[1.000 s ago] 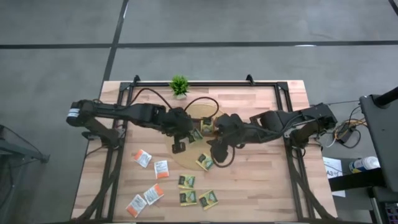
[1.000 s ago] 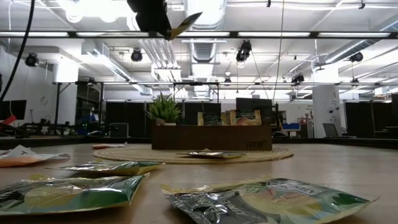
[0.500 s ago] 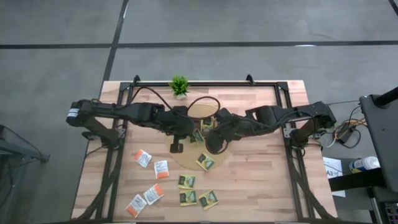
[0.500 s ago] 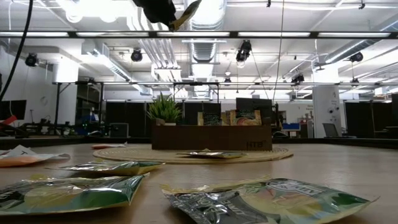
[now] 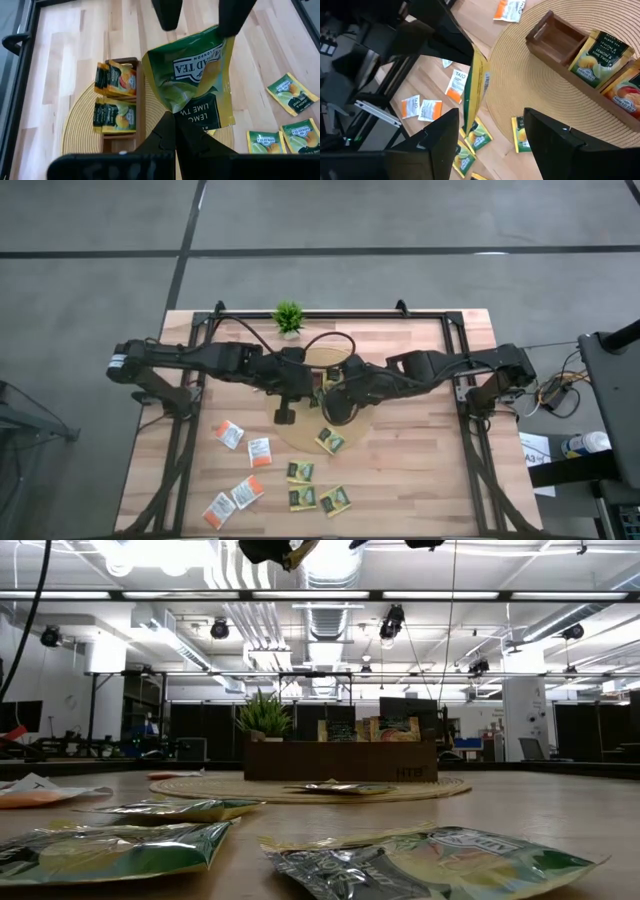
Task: Pick & Place Tea
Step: Put the yellow tea bag into the middle section of the wooden organizer
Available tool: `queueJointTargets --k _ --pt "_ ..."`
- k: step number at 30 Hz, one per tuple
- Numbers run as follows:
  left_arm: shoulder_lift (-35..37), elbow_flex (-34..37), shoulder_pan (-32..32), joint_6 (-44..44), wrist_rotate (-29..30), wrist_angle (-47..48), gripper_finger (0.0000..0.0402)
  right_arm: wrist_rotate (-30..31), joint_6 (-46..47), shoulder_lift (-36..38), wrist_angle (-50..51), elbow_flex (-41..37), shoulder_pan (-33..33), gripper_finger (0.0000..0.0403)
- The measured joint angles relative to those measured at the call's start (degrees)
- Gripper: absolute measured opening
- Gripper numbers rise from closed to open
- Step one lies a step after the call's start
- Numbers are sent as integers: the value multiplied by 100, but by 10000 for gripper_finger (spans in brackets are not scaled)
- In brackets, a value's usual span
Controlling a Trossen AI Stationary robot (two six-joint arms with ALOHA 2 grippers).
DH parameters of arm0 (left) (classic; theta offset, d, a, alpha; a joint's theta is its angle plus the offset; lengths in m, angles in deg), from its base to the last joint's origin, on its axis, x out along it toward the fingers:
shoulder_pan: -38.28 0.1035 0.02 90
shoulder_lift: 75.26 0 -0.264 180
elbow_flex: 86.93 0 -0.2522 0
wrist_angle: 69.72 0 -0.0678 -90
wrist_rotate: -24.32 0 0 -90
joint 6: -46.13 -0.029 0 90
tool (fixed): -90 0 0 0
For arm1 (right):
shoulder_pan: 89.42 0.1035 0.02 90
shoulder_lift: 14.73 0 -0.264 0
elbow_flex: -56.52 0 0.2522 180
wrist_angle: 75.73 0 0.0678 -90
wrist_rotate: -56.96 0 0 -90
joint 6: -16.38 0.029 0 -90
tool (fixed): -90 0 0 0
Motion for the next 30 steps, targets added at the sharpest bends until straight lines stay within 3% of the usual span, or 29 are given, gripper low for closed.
queueJointTargets --k 21,25,30 --pt "-7 -74 -17 33 -188 -204 0 -160 -219 -43 -281 4 -101 213" --pt "-7 -74 -17 40 -188 -200 0 -249 -221 -43 -283 4 -96 181" --pt "-7 -72 -17 42 -186 -199 0 -253 -243 -43 -287 4 -96 108"
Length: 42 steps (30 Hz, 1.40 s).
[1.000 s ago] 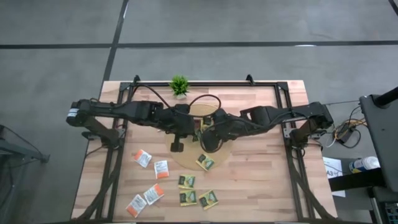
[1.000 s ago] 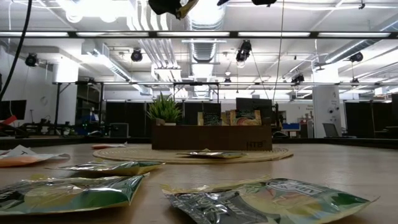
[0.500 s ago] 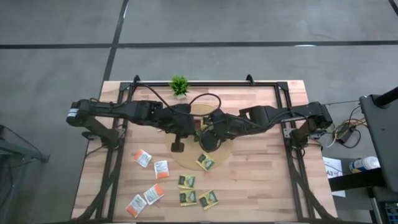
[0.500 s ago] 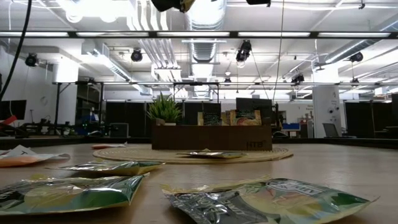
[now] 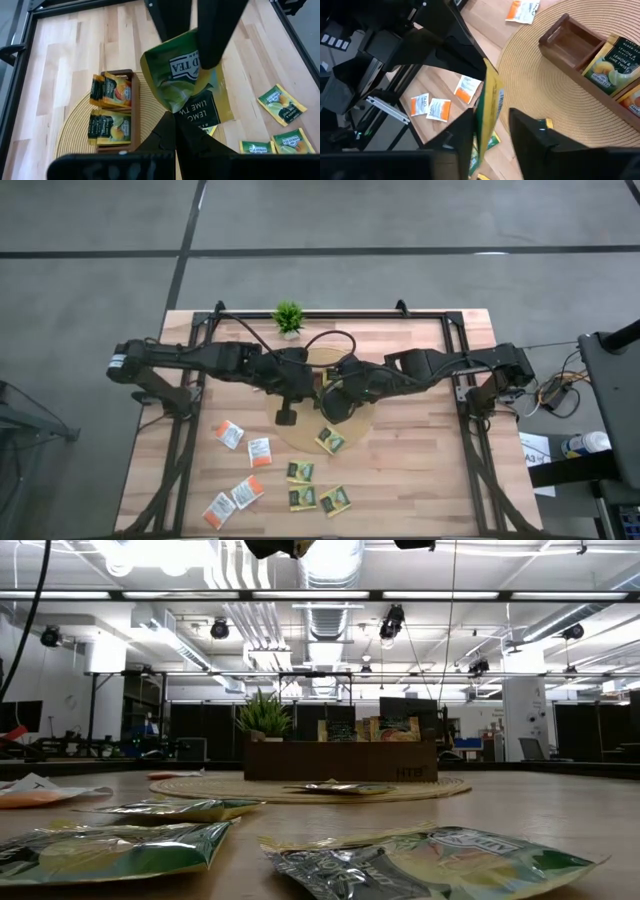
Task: Pick & Place Tea
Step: Put the yellow tea bag into the middle section of the wooden organizer
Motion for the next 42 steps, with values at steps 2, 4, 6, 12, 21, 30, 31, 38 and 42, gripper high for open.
queueJointTargets --k 2,4,6,12,21,30,31,38,42 --pt "0 0 0 0 2 1 0 -9 -24 2 -13 2 0 76" --pt "0 2 0 10 2 1 0 -17 -39 2 -10 4 0 45" --pt "0 3 0 39 2 2 0 -19 -46 2 -8 4 0 22" --pt "0 4 0 108 -18 37 1 -124 -152 2 -19 4 0 18" --pt "17 6 4 681 -160 463 105 -205 -402 7 -124 17 4 15" --pt "201 -37 0 1203 -868 804 231 -205 -627 39 -108 16 30 14" --pt "223 -37 0 1237 -889 806 237 -191 -665 51 -104 16 51 14" --pt "417 -19 2 1482 -842 668 249 191 -1004 155 -107 15 268 14" --pt "549 9 4 1566 -630 617 249 526 -1074 215 -106 15 424 13"
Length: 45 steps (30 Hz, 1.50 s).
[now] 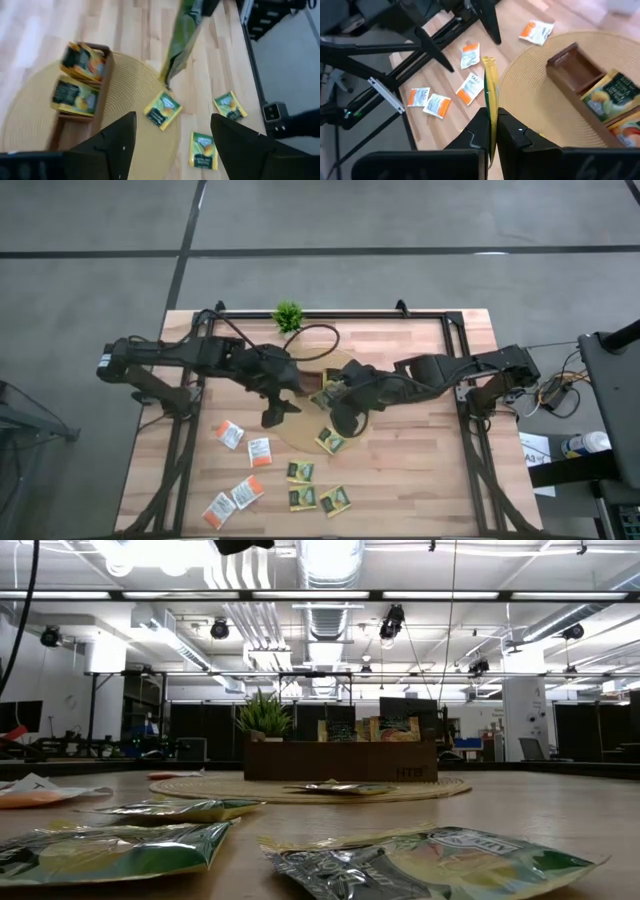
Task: Pick & Place Tea
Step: Put the yellow tea bag into the middle section of the wooden organizer
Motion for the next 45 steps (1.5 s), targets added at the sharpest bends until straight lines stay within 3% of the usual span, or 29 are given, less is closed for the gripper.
queueJointTargets --k 19,34,45 --pt "365 11 46 734 128 -1918 248 2468 -188 468 -38 2 896 13" --pt "613 157 133 950 672 -2239 247 3121 -624 650 -380 2 1312 13" --pt "690 573 142 1058 76 -3894 247 3240 -1817 839 -1398 2 1318 13"
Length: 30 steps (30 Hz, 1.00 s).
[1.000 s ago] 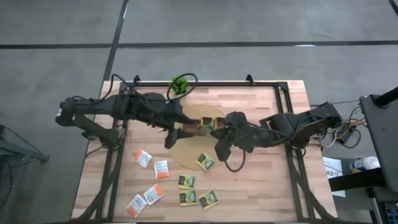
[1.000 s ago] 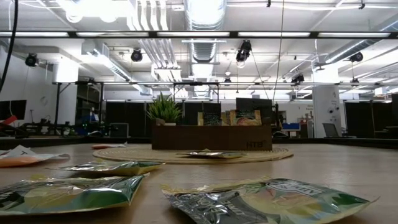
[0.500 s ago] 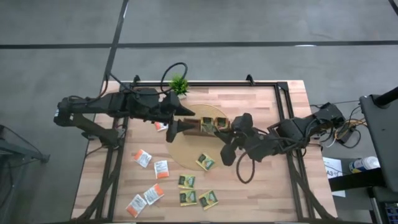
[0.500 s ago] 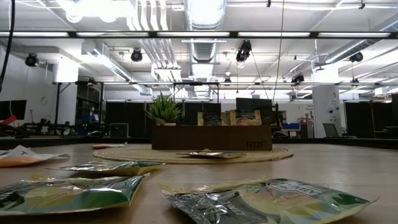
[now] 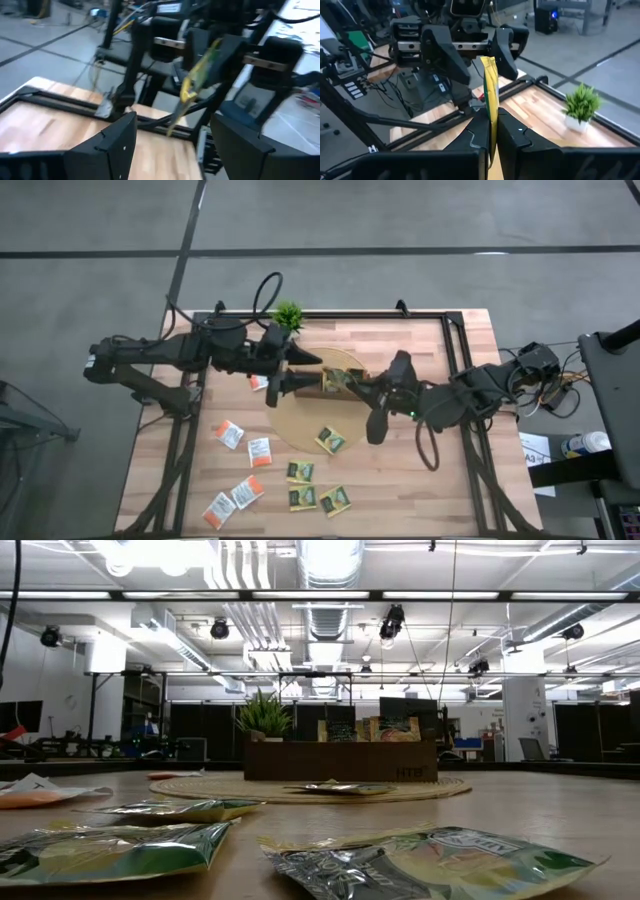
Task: Pick & Place Tea
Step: Put the yellow tea bag into the middle section of the wooden organizer
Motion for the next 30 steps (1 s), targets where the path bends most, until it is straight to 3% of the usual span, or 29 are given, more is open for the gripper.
queueJointTargets --k 17,30 --pt "-120 0 -2 64 -200 -576 248 -22 -860 -2 -882 0 -39 13" --pt "-243 0 -2 44 -311 -1158 245 -68 -859 -11 -1011 0 -39 13"
